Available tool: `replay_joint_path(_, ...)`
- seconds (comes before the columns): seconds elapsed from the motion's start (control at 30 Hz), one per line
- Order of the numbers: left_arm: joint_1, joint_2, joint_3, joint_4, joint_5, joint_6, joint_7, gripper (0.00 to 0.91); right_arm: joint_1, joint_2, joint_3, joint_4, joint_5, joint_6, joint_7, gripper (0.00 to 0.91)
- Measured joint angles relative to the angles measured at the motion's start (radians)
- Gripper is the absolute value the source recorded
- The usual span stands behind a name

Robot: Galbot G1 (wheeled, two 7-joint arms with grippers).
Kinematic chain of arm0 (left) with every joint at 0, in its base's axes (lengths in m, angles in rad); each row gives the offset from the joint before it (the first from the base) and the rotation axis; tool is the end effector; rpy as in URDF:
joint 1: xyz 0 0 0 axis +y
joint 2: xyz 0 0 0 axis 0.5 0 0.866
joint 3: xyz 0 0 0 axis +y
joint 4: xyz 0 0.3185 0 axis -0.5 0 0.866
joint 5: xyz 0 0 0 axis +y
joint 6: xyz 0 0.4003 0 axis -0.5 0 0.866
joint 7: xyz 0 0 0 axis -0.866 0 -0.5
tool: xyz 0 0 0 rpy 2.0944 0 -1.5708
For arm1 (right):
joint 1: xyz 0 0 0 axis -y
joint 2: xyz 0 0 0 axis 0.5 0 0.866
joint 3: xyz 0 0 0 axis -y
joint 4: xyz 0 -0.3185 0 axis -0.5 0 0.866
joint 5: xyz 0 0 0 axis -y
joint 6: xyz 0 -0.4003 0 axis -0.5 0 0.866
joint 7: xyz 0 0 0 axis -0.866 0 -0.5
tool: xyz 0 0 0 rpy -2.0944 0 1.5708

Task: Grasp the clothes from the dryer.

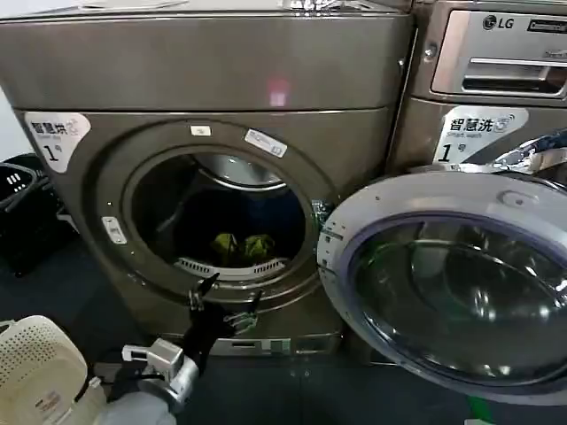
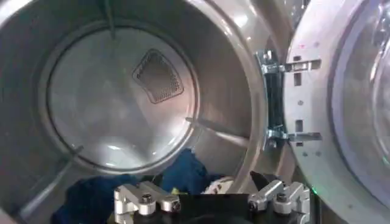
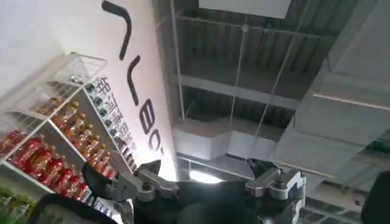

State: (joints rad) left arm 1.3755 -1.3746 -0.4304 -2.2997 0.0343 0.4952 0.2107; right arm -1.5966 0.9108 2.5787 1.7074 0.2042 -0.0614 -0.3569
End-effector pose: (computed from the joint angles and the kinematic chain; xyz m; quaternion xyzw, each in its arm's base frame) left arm 0.2633 -0.0171 -0.1492 -0.1683 -0.9797 -0.0908 0.0597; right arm -0.1540 -0.4391 0.1021 0.5817 0.6980 -0.3864 0.1585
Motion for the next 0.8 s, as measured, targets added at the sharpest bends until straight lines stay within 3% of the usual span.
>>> replay_joint_path(0.8,-0.011,0.0,-0.002,0.008,-0.001,0.004,-0.001,0.907,0.01,0.013,-0.007,0.015,0.007,0.005,-0.015,0.907)
